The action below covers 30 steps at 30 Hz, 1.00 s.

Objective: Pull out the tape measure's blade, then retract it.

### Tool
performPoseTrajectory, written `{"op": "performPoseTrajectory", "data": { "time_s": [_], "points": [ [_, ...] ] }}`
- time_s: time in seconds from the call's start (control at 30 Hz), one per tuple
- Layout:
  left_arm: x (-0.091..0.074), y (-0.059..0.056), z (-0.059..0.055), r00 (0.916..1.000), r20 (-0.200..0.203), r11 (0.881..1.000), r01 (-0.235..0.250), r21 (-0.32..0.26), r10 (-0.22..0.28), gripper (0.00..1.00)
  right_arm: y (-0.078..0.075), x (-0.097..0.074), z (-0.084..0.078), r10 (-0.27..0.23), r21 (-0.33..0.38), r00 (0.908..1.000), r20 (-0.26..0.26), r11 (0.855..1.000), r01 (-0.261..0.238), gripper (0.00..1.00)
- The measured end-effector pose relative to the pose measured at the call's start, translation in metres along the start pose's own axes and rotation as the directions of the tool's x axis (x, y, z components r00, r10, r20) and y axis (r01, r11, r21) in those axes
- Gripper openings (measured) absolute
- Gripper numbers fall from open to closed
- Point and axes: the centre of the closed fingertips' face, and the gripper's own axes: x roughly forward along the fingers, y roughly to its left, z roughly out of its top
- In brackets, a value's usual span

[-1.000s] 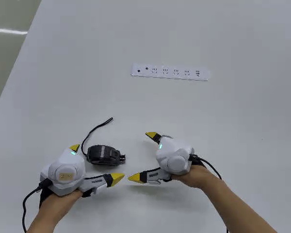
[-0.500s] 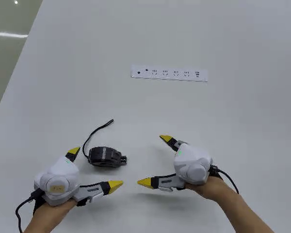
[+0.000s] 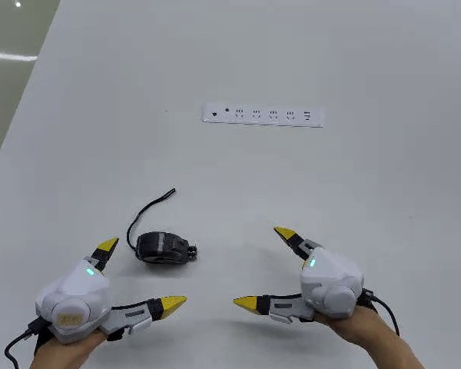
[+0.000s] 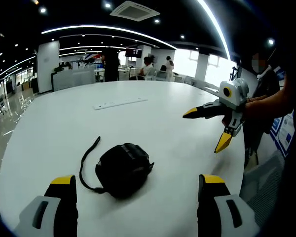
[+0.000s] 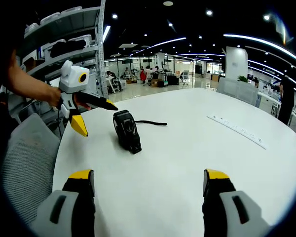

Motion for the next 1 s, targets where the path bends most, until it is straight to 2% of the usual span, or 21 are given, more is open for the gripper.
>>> {"op": "performPoseTrajectory", "data": {
  "time_s": [0.33, 0.43, 0.67, 0.7, 1.0],
  "points": [
    [-0.015, -0.002, 0.003, 0.9985, 0.055, 1.000, 0.003, -0.017, -0.002, 1.00, 0.001, -0.031, -0.011, -0.057, 0.055, 0.9983, 0.016, 0.997, 0.056, 0.93],
    [-0.017, -0.002, -0.001, 0.9986, 0.052, 1.000, -0.002, -0.008, 0.003, 1.00, 0.002, -0.039, -0.016, -0.072, 0.075, 0.9971, 0.022, 0.995, 0.070, 0.93],
    [-0.020, -0.004, -0.005, 0.9989, 0.047, 1.000, 0.001, -0.015, 0.000, 1.00, 0.003, -0.047, -0.018, -0.091, 0.095, 0.9953, 0.033, 0.992, 0.087, 0.94],
    [-0.028, -0.005, -0.010, 0.9987, 0.051, 1.000, -0.001, -0.007, 0.001, 1.00, 0.003, -0.059, -0.018, -0.122, 0.121, 0.9908, 0.059, 0.986, 0.114, 0.94],
    [-0.040, -0.009, -0.010, 0.9969, 0.077, 1.000, -0.015, -0.024, 0.017, 1.00, 0.004, -0.070, -0.022, -0.157, 0.142, 0.9856, 0.063, 0.979, 0.147, 0.96]
  ]
}}
